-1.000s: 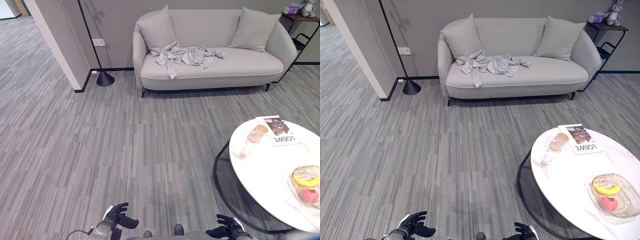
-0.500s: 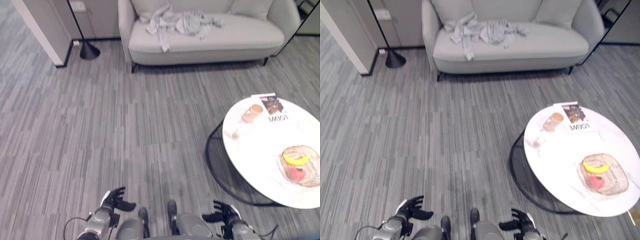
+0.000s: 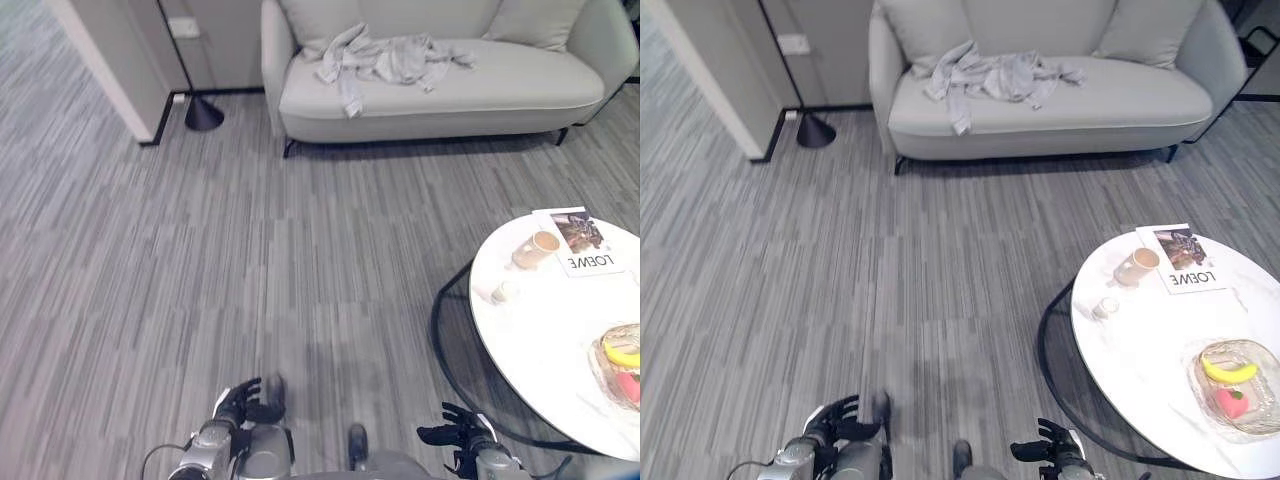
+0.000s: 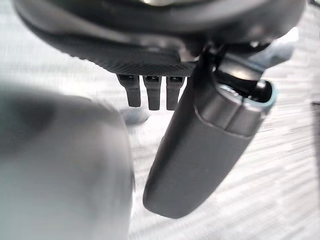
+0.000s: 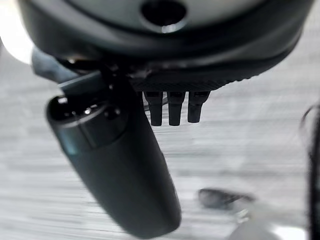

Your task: Hang the clothes on the sofa on the clothes rack.

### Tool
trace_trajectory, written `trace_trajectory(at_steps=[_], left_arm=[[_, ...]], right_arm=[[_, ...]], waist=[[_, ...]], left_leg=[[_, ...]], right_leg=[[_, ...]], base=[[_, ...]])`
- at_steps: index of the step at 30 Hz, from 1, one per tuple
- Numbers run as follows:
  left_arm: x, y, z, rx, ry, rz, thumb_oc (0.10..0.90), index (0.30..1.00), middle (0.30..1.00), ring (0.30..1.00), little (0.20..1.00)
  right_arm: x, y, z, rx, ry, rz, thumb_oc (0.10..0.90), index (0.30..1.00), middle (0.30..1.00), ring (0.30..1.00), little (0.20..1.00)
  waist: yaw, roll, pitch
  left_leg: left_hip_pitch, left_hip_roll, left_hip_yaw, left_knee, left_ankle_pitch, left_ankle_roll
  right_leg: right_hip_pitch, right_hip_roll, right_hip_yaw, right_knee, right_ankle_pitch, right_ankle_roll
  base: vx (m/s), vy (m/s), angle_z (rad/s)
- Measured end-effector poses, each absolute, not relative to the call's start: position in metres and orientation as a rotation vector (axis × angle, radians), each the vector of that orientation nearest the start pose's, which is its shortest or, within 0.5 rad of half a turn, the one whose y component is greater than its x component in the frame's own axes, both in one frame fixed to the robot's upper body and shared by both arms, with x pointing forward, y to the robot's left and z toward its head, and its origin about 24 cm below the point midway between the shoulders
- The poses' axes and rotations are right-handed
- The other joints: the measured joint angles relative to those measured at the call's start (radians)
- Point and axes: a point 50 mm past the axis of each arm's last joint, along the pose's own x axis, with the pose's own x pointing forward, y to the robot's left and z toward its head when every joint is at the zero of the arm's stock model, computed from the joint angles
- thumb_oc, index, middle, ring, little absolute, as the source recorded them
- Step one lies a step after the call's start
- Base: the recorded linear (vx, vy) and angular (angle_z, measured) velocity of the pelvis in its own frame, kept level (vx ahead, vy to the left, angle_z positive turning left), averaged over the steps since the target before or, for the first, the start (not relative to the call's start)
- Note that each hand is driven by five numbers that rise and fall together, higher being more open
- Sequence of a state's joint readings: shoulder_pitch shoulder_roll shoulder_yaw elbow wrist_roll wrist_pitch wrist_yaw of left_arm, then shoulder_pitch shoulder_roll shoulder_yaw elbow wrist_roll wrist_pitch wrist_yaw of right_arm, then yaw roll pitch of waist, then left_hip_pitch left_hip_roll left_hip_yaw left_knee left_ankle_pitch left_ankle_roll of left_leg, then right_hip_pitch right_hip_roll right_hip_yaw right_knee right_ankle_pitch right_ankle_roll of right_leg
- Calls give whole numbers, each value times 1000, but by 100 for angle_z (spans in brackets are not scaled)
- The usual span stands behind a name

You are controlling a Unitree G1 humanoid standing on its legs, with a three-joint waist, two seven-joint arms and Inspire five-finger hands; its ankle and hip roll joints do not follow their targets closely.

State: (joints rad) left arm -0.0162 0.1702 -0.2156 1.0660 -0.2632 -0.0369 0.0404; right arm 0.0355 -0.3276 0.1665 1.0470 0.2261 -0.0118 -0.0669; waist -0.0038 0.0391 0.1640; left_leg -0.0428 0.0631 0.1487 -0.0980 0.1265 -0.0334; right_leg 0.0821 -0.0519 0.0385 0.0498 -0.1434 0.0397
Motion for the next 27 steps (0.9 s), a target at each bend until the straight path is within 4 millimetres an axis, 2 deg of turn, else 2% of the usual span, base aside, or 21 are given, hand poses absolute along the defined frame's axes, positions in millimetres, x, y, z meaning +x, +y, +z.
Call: trace_trajectory(at_steps=[2, 3, 4, 5, 7, 8, 9, 10, 11, 12, 14, 15, 16, 17, 18, 20, 22, 23, 24, 26, 27], left_arm=[[139, 196, -147, 67, 988, 82, 800, 900, 900, 900, 900], [140, 202, -146, 71, 978, 98, 800, 900, 900, 900, 900], [134, 206, -148, 85, 1007, 111, 800, 900, 900, 900, 900], [130, 206, -150, 85, 1026, 114, 800, 900, 900, 900, 900], [137, 208, -147, 93, 1001, 119, 800, 900, 900, 900, 900], [144, 210, -144, 91, 983, 139, 800, 900, 900, 900, 900], [141, 220, -145, 103, 998, 173, 800, 900, 900, 900, 900], [135, 223, -147, 107, 1022, 190, 800, 900, 900, 900, 900], [131, 225, -148, 127, 1037, 189, 800, 900, 900, 900, 900], [134, 213, -150, 118, 1033, 148, 800, 900, 900, 900, 900], [136, 206, -150, 98, 1023, 130, 800, 900, 900, 900, 900], [136, 192, -152, 49, 1010, 113, 800, 900, 900, 900, 900], [136, 188, -152, 37, 1008, 105, 800, 900, 900, 900, 900], [130, 184, -153, 22, 1007, 96, 800, 900, 900, 900, 900], [140, 180, -150, 46, 976, 61, 800, 900, 900, 900, 900], [152, 192, -142, 57, 929, 73, 800, 900, 900, 900, 900], [155, 204, -139, 87, 921, 93, 800, 900, 900, 900, 900], [157, 206, -138, 78, 911, 104, 800, 900, 900, 900, 900], [159, 205, -136, 75, 899, 105, 800, 900, 900, 900, 900], [154, 205, -138, 65, 910, 106, 800, 900, 900, 900, 900], [154, 205, -139, 74, 914, 101, 800, 900, 900, 900, 900]], right_arm=[[105, -247, -148, -169, 1094, -184, 800, 900, 900, 900, 900], [108, -244, -147, -150, 1082, -183, 800, 900, 900, 900, 900], [105, -244, -148, -118, 1077, -219, 800, 900, 900, 900, 900], [100, -246, -149, -121, 1095, -235, 800, 900, 900, 900, 900], [96, -247, -150, -129, 1114, -246, 800, 900, 900, 900, 900], [103, -250, -148, -143, 1104, -247, 800, 900, 900, 900, 900], [104, -246, -149, -140, 1112, -228, 800, 900, 900, 900, 900], [103, -244, -151, -145, 1120, -211, 800, 900, 900, 900, 900], [103, -243, -151, -150, 1123, -202, 800, 900, 900, 900, 900], [102, -251, -149, -168, 1125, -217, 800, 900, 900, 900, 900], [102, -253, -148, -170, 1121, -219, 800, 900, 900, 900, 900], [108, -254, -147, -154, 1107, -239, 800, 900, 900, 900, 900], [106, -255, -147, -153, 1107, -241, 800, 900, 900, 900, 900], [103, -255, -146, -151, 1085, -242, 800, 900, 900, 900, 900], [108, -261, -140, -141, 1035, -263, 800, 900, 900, 900, 900], [133, -258, -134, -142, 980, -249, 800, 900, 900, 900, 900], [145, -254, -132, -148, 960, -233, 800, 900, 900, 900, 900], [145, -254, -132, -158, 964, -228, 800, 900, 900, 900, 900], [146, -255, -131, -173, 962, -222, 800, 900, 900, 900, 900], [137, -255, -137, -208, 1020, -201, 800, 900, 900, 900, 900], [134, -254, -139, -217, 1042, -193, 800, 900, 900, 900, 900]], waist=[[2, -20, 11], [4, -50, 27], [-27, -74, 31], [-39, -78, 21], [-55, -48, -5], [-62, -5, 18], [-88, -15, 36], [-97, -27, 39], [-101, -42, 43], [-110, -33, 50], [-107, -34, 51], [-93, -55, 61], [-83, -62, 58], [-57, -95, 28], [-50, -92, 33], [-23, -118, 60], [-12, -151, 79], [-5, -147, 84], [-1, -139, 87], [3, -103, 87], [0, -95, 83]], left_leg=[[67, -56, 15, 6, -62, 38], [104, -93, 29, 18, -106, 67], [162, -154, 31, 13, -144, 99], [194, -175, 24, 10, -167, 114], [215, -171, 7, 9, -183, 101], [236, -128, -25, 10, -219, 72], [289, -105, -26, 16, -255, 13], [323, -96, -27, 29, -273, -15], [346, -95, -33, 43, -285, -33], [381, -61, -59, 91, -275, -50], [384, -56, -70, 134, -251, -64], [332, -25, -101, 379, -184, -144], [287, -15, -104, 489, -129, -152], [151, -18, -131, 742, 58, -171], [5, 6, -116, 986, 97, -133], [-107, -20, -74, 1042, -27, -83], [-175, -53, -38, 883, -110, -46], [-202, -55, -17, 751, -117, -39], [-214, -63, 0, 499, -105, -31], [-213, -88, -18, 65, -7, -30], [-228, -101, -36, -8, -2, -27]], right_leg=[[-170, -38, -21, 446, -67, 38], [-353, -86, -7, 833, 21, 70], [-496, -179, -12, 1082, 107, 65], [-560, -208, -20, 1108, 107, 65], [-641, -204, -61, 949, 78, 27], [-594, -162, -211, 489, 58, 39], [-538, -73, -241, 153, 103, 77], [-501, -29, -226, 27, 142, 71], [-465, -5, -186, -28, 145, 78], [-437, 26, -137, 36, 228, 56], [-407, 34, -142, 43, 247, 29], [-293, 38, -173, 23, 245, -6], [-241, 40, -179, -11, 240, -19], [-175, 41, -186, -71, 254, -99], [-158, 55, -196, -88, 247, -137], [-95, 59, -144, -105, 229, -172], [-22, 54, -115, -139, 208, -183], [-3, 62, -113, -142, 185, -170], [26, 76, -104, -146, 156, -154], [100, 115, -107, -141, 122, -122], [123, 129, -99, -141, 102, -103]], base=[[524, 278, -30], [390, 162, -18], [240, 91, 3], [329, 19, 35], [708, -171, 44], [1158, -469, 58], [907, -441, 32], [748, -372, 34], [575, -356, 67], [632, -445, 79], [446, -393, 59], [398, -460, 44], [355, -412, 54], [477, -496, 38], [338, -259, 10], [370, -187, -33], [432, -84, -47], [287, -19, -48], [312, -9, -37], [490, -34, -42], [532, -7, -46]])
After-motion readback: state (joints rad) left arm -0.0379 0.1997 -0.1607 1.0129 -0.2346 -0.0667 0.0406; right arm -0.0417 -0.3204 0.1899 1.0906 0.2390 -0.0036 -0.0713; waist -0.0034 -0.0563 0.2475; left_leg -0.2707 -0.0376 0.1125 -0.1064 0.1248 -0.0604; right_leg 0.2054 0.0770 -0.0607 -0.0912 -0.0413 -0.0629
